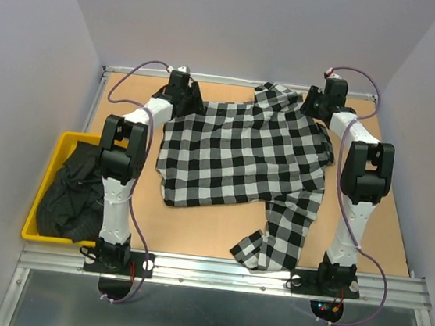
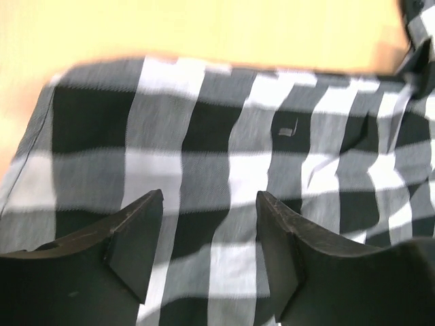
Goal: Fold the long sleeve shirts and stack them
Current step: Flatten the shirt out, then fold the shirt
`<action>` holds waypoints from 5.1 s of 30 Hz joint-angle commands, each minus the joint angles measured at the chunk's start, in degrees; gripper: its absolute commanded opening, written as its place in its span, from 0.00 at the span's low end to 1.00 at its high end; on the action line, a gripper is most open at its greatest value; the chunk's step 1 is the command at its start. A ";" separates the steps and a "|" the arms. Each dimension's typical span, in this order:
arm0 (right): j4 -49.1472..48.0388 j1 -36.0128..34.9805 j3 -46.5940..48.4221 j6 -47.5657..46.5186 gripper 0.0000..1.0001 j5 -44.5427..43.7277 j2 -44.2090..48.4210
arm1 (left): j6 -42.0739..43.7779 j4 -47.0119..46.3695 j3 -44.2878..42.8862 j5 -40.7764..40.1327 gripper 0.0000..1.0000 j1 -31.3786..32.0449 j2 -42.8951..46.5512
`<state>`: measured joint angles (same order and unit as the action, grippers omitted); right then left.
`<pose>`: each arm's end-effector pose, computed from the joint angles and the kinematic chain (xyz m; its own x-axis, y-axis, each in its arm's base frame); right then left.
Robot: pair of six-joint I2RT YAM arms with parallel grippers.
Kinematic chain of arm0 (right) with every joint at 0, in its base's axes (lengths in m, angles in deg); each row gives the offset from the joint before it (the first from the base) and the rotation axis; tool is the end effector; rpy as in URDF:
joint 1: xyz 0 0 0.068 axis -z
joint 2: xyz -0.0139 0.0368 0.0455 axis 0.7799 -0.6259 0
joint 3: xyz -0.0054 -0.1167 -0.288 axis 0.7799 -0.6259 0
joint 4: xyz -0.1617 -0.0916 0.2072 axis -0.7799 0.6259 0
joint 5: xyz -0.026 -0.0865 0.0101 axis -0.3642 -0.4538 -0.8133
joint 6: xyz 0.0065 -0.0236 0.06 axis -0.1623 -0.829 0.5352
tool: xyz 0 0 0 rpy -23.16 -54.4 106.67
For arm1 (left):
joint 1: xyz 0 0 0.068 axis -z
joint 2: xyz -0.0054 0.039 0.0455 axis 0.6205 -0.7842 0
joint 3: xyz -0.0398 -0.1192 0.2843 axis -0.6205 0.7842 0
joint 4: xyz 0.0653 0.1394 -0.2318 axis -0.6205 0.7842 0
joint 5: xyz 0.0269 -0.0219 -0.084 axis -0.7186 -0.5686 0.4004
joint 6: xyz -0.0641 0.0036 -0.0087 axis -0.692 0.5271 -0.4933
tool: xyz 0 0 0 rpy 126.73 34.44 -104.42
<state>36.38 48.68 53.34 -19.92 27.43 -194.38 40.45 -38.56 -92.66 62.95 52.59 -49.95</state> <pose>0.5512 0.0286 0.2487 -0.5547 0.1738 -0.8137 0.0024 0.9783 0.2073 0.5158 -0.1358 0.2335 -0.6092 -0.3197 -0.7257 0.0475 0.8988 -0.4359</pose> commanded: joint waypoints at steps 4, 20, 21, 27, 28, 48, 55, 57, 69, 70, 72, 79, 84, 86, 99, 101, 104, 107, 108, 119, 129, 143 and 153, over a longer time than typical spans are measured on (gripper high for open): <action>-1.52 1.60 1.41 6.26 0.45 6.46 -6.06 | 0.87 -2.37 -9.97 -1.03 0.64 -0.09 -7.07; -1.70 11.96 -6.67 14.35 0.46 2.08 -8.35 | -3.08 -0.96 -8.67 -5.08 0.64 -3.61 -12.01; -1.70 12.41 -7.54 14.27 0.46 2.08 -7.57 | -2.73 -1.05 -7.79 -5.08 0.64 -3.69 -11.13; -1.61 12.94 -6.33 10.40 0.50 5.67 -4.66 | -0.54 -2.54 -5.59 -5.08 0.83 -3.87 -6.48; -1.61 12.94 -5.98 10.05 0.51 6.55 -3.44 | 0.60 -4.02 -5.50 -4.64 0.86 -3.87 -5.60; -1.44 6.18 -29.67 20.50 0.70 12.19 21.25 | 0.61 5.45 16.80 0.81 0.96 4.90 17.34; -0.65 5.03 -41.03 21.82 0.70 11.66 26.72 | -2.11 8.53 27.63 -0.86 0.95 8.61 20.60; -0.12 5.03 -44.53 22.00 0.70 10.70 27.85 | -2.46 9.40 29.65 -1.47 0.94 8.61 20.86; 2.25 5.03 -48.34 20.33 0.71 0.59 28.04 | -1.15 12.92 29.67 -8.77 0.93 5.45 17.18; 2.52 5.03 -47.29 20.16 0.71 0.67 28.30 | -0.97 13.19 28.96 -8.60 0.93 5.19 17.09; 3.13 5.03 -46.58 19.72 0.71 1.55 30.49 | -0.62 13.89 27.20 -8.25 0.93 5.10 18.31; 11.03 5.03 -45.87 19.45 0.82 0.59 39.19 | -2.72 18.89 29.12 -6.13 0.95 5.10 28.41; 19.82 5.12 -45.79 17.78 0.93 -8.27 43.06 | -2.99 26.08 33.43 -6.31 0.95 5.10 34.22; 23.25 5.20 -46.40 18.39 1.00 -10.04 44.64 | -2.90 28.38 35.98 -6.14 0.95 5.10 36.33; 27.13 5.73 -52.81 22.17 1.00 -10.24 48.52 | -8.17 25.94 47.23 -2.62 0.83 5.10 40.99; 26.52 5.73 -53.34 22.70 1.00 -9.44 47.99 | -8.88 24.80 48.46 -2.01 0.81 5.10 40.73; 25.11 5.73 -54.57 23.23 1.00 -9.17 48.08 | -9.49 23.21 49.17 -1.48 0.80 5.10 39.85; 24.05 5.73 -55.36 23.67 0.99 -8.56 48.25 | -11.16 21.81 49.26 -0.95 0.77 5.10 40.20; 23.88 5.73 -55.54 23.76 0.99 -8.21 48.34 | -11.60 20.93 49.52 -0.86 0.76 5.10 40.38; 22.65 5.82 -56.95 24.72 0.95 -11.10 48.43 | -12.75 17.94 52.68 1.25 0.51 5.36 39.06; 20.10 6.00 -58.88 25.08 0.91 -9.26 46.41 | -12.13 17.93 53.74 1.95 0.03 5.62 39.85; 16.49 6.00 -62.05 23.49 0.55 -6.18 43.06 | -9.67 23.12 50.84 -1.13 0.00 5.54 42.40; 18.59 6.00 -60.21 22.79 0.06 -6.89 47.72 | -8.35 26.54 47.68 -4.11 0.00 5.54 43.19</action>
<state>54.04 54.30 -7.03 3.34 20.68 -149.35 30.61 -15.74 -42.41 61.68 57.88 -8.78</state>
